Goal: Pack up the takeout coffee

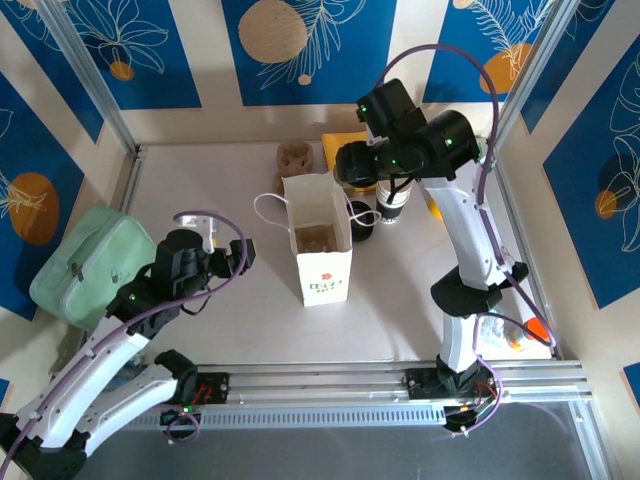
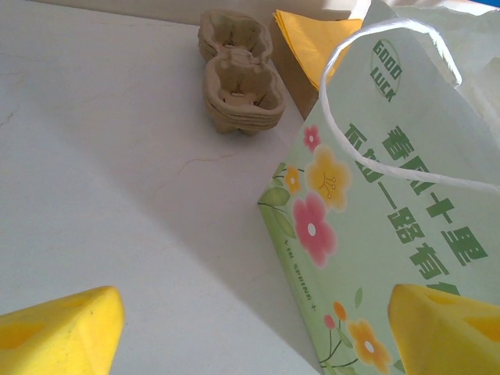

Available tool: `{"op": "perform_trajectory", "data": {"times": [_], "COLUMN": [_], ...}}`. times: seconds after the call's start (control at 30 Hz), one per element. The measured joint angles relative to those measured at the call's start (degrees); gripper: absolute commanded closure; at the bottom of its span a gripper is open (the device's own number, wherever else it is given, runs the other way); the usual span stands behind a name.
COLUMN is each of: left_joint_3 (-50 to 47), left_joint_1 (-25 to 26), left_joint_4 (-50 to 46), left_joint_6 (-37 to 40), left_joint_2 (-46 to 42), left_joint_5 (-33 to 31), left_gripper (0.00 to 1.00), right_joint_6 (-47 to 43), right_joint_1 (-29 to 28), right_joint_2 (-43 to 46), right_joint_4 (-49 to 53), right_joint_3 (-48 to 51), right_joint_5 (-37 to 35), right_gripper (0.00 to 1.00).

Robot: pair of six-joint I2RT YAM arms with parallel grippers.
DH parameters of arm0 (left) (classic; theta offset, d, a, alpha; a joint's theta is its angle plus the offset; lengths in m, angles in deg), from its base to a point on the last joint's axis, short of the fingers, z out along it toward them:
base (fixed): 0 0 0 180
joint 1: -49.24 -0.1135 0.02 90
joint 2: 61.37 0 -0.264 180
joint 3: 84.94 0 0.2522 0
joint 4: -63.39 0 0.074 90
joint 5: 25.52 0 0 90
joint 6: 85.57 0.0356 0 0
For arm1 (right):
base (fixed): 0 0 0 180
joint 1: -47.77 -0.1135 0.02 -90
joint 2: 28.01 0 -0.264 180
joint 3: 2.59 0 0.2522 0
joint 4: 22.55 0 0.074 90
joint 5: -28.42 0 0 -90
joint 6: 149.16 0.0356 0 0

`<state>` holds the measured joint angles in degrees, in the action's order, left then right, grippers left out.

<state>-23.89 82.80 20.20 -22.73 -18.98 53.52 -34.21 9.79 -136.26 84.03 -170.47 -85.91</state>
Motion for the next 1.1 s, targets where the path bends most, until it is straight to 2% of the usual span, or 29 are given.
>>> {"op": "perform_trajectory", "data": {"times": [0.27,0.77,0.93,1.1], "left_joint_3": [-0.02,-5.40,-8.63,-9.53], "left_joint_1": [0.00,0.26,1.81,5.44], "left_joint_4": [0.26,8.98,13.97,18.12], "left_joint_6": [0.13,5.46,6.56,8.02], "left_joint_2": [0.17,5.99,6.78,10.19], "left_joint_5": [0.90,14.73,16.76,17.11], "left_gripper": [0.13,0.14,0.14,0.14], "right_joint_6": [1.07,4.28,4.52,4.50], "right_joint_1": [-4.57,-10.21,-10.45,-10.45], "right_joint_2": [0.02,-0.02,-0.59,-0.98], "right_joint_4": [0.00,0.00,0.00,0.00], "right_joint_3": [3.04,11.78,12.98,13.68], "right_joint_5": [3.58,3.78,3.43,3.32], "right_gripper": [0.28,0.28,0.28,0.28]}}
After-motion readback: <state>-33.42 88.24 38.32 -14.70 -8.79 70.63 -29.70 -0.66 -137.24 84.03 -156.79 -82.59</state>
